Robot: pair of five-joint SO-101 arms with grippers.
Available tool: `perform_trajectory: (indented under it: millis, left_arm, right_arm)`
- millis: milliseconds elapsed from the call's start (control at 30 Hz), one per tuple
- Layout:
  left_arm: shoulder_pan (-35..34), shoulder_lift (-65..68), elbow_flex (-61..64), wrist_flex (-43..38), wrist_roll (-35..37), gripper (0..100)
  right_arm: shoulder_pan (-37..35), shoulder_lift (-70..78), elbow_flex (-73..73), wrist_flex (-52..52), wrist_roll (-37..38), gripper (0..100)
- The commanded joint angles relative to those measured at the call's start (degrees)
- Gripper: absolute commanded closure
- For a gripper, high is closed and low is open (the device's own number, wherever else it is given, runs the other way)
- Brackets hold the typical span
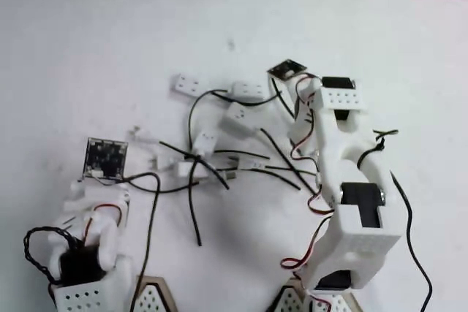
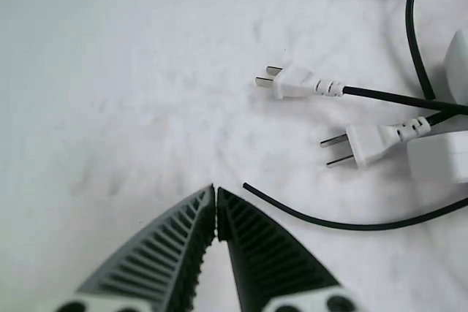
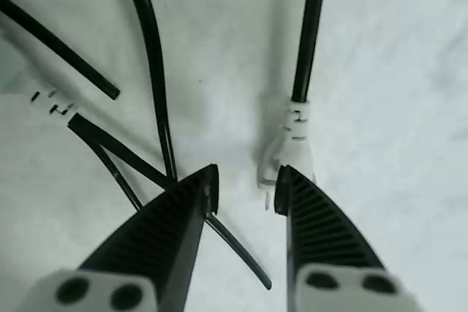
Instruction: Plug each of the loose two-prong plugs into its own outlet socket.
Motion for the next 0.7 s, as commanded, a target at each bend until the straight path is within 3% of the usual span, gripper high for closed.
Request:
perform_trajectory:
  millis: [0, 667]
  left_arm:
    - [-0.1, -0.7, -0.5, -1.3, -0.5, 97]
    - [-0.1, -0.7, -0.5, -1.3, -0.5, 97]
  right_arm:
    - [0.6, -1.2, -0.4, -0.4, 0.5, 87.2]
    - [4.6, 7.8, -1.4, -7.1, 3.8, 87.2]
